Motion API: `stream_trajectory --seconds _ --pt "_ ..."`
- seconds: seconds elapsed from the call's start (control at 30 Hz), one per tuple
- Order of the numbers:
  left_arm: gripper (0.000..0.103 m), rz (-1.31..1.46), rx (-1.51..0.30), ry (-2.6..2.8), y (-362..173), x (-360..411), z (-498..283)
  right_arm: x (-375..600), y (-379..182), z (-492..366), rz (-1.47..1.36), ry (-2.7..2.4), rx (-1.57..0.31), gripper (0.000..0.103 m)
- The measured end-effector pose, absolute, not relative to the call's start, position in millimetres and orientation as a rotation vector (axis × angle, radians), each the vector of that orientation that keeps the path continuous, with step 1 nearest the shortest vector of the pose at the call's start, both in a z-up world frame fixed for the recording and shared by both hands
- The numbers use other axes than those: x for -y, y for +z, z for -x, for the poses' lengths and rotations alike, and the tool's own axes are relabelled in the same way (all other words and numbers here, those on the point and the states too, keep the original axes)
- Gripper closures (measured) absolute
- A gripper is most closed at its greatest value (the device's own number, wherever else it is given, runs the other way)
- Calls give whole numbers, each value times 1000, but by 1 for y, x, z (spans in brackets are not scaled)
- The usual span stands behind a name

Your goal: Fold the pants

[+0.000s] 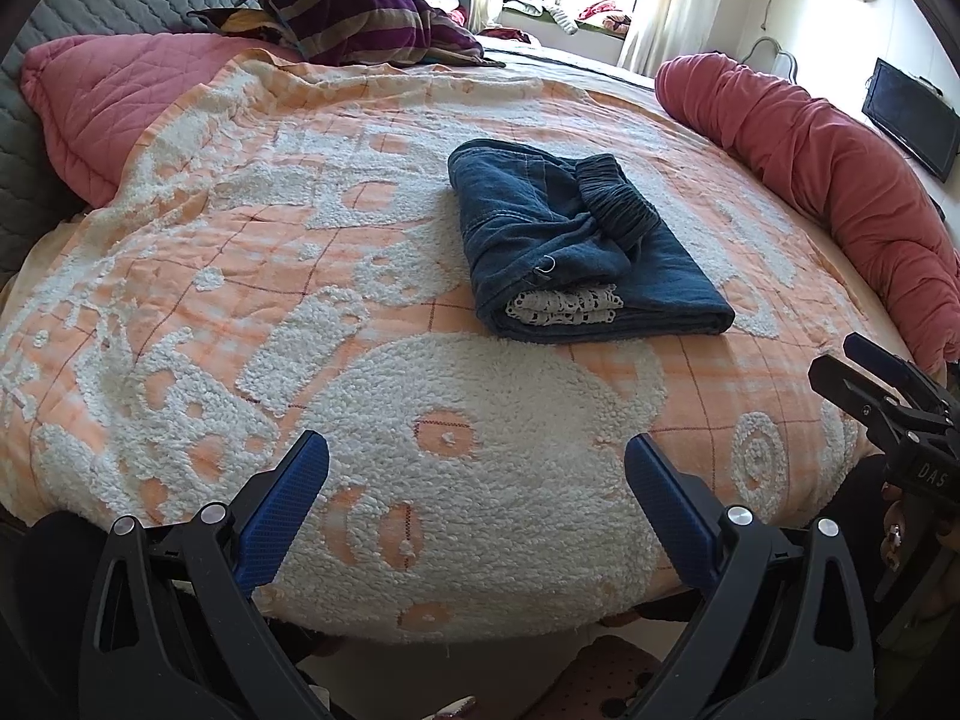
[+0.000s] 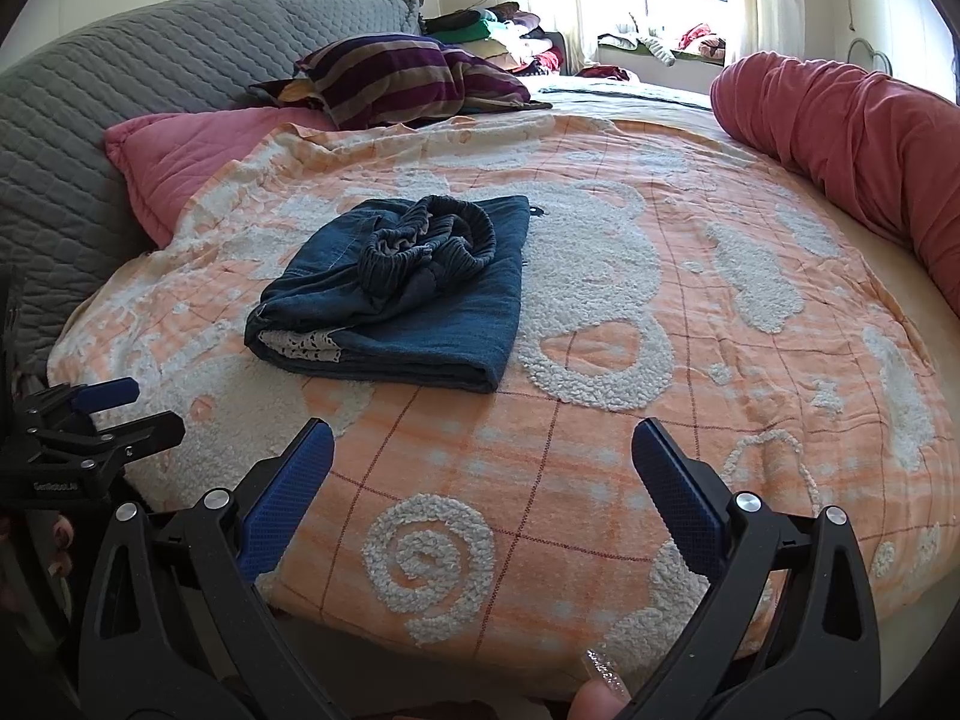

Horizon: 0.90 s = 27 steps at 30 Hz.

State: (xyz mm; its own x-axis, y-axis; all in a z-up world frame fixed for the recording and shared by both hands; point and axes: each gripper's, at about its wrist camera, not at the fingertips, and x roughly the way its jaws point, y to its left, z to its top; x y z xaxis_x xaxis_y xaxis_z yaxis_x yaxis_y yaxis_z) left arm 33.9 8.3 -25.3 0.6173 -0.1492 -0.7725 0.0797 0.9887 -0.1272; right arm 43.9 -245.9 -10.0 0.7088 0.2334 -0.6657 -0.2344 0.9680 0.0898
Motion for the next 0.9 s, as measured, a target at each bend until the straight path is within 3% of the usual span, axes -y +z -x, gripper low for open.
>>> stream_trajectory --seconds 0.9 --pt "4 116 -905 -88 -23 -13 -39 249 -11 -45 0 248 -740 9"
